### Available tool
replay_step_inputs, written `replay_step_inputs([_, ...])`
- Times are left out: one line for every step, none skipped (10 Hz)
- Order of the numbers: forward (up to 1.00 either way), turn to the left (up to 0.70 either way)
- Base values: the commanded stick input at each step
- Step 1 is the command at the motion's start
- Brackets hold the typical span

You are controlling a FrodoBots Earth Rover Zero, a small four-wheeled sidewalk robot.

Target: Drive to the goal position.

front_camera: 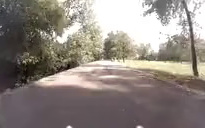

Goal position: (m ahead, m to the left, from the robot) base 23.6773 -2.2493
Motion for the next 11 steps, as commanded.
replay_step_inputs([0.7, 0.0])
replay_step_inputs([0.7, 0.0])
replay_step_inputs([0.7, 0.0])
replay_step_inputs([0.24, 0.0])
replay_step_inputs([0.05, 0.0])
replay_step_inputs([0.0, 0.0])
replay_step_inputs([0.0, 0.0])
replay_step_inputs([0.0, 0.0])
replay_step_inputs([0.0, 0.0])
replay_step_inputs([0.0, 0.0])
replay_step_inputs([0.7, 0.0])
